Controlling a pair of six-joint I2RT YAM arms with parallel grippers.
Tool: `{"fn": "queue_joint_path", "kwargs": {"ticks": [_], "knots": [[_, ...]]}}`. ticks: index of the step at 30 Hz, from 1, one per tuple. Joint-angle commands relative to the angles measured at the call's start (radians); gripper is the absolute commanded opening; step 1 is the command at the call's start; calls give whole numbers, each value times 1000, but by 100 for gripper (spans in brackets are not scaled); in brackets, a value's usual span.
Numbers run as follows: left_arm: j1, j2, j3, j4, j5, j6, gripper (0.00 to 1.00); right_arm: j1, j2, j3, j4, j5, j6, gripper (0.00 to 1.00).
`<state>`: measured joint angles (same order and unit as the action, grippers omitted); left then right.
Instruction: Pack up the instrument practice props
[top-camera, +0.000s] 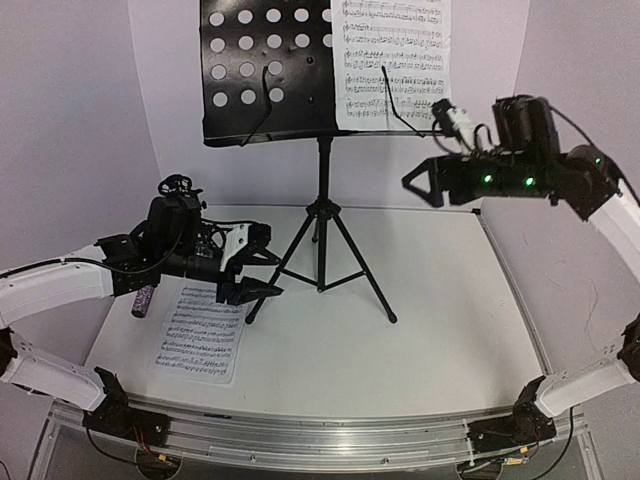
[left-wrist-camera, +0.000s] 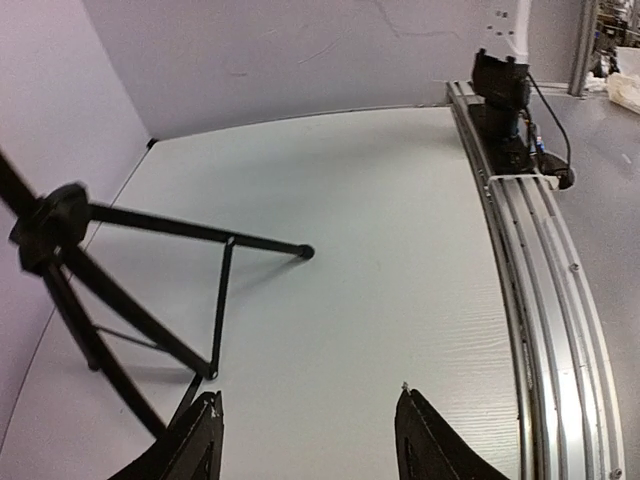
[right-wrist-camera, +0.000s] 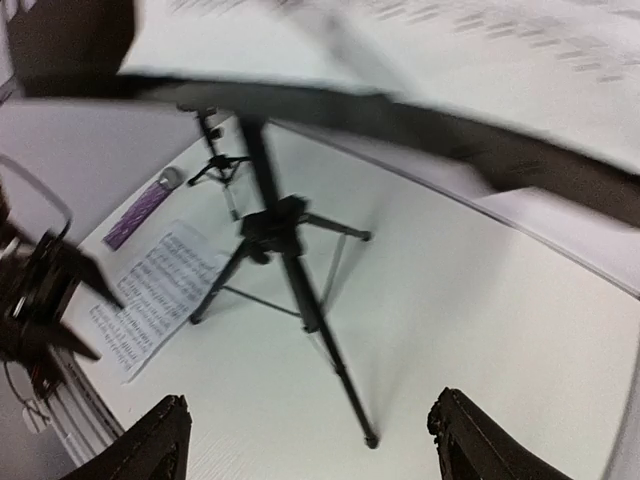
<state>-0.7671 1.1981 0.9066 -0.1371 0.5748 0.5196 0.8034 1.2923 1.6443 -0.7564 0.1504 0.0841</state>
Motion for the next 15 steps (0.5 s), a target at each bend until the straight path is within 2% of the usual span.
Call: {"fn": "queue_joint_path", "kwargs": {"ticks": [1,6,11,13,15], "knots": [[-85,13,132,64,32,-14,57,-155,74,266,-252,-152,47,80],[-164,84,316,130,29,-218,52,-346,109,434,-276,-328,55,81],[-246,191,546,198,-10,-461,51,-558,239,644,-272,-522,103,79],[-294,254,656,212,-54,-536,52,-597,303,731,-258,-590,111,79],[-337,327,780,209,-162,-619,55,-613,351,811,-235,-641,120,79]]}}
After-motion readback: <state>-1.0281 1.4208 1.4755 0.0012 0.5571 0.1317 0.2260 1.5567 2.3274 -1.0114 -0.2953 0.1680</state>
